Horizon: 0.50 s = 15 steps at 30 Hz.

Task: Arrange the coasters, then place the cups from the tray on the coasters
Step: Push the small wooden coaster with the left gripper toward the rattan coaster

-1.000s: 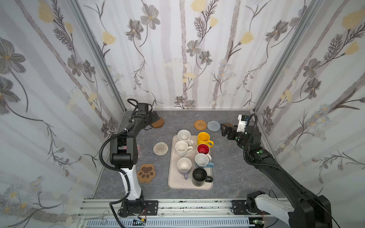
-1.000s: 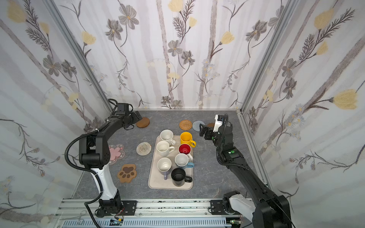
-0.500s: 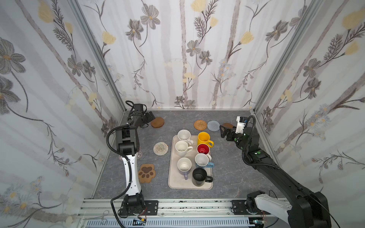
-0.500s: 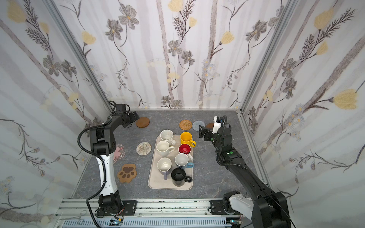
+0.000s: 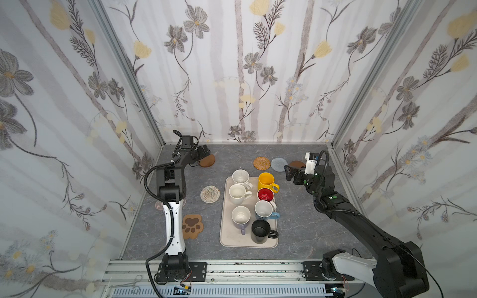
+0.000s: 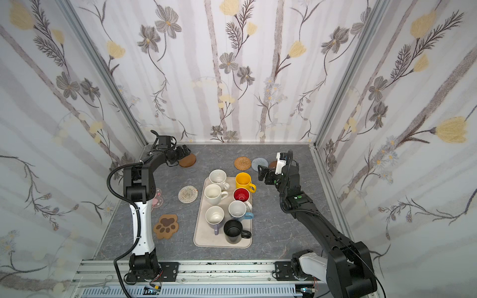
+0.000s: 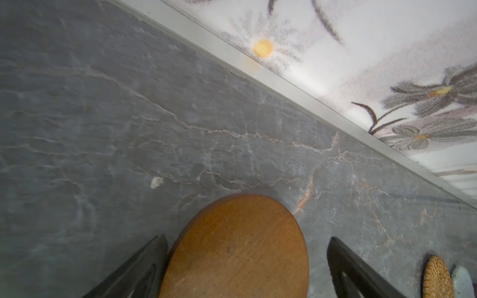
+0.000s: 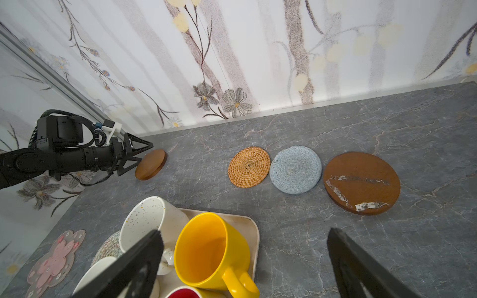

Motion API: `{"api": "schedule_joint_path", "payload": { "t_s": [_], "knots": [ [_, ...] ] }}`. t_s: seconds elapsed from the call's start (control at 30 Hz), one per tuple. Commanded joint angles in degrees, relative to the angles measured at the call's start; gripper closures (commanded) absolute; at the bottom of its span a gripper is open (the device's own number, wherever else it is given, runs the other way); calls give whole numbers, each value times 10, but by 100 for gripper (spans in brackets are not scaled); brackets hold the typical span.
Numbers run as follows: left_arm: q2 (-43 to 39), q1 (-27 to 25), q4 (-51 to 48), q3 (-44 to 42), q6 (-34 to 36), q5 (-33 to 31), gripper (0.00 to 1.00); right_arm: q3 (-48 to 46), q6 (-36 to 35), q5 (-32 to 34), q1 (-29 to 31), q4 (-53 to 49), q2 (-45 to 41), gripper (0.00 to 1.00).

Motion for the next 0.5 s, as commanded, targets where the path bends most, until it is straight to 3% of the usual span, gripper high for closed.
{"api": "schedule_joint_path", "payload": {
  "t_s": [0.0, 0.47],
  "knots": [
    [-7, -11, -33, -21, -7, 3, 0, 7, 5, -1, -1, 22, 3, 0],
    [-34, -90, 36, -88, -75, 21, 0, 12, 14, -6, -1, 11, 9, 0]
  ]
}}
